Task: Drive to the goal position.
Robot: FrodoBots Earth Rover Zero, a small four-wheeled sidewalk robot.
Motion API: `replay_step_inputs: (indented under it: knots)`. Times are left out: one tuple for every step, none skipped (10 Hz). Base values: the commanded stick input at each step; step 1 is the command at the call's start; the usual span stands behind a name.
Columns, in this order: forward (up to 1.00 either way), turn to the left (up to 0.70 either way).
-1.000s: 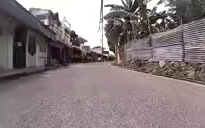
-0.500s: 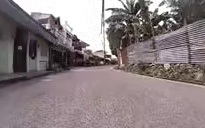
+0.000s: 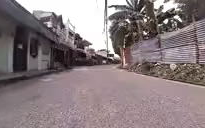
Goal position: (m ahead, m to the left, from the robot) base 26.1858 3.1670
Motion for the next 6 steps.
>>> replay_step_inputs:
  knots:
    - [0.5, 0.07]
    - [0.5, 0.07]
    - [0.5, 0.07]
    - [0.5, 0.07]
    - [0.5, 0.07]
    - [0.5, 0.07]
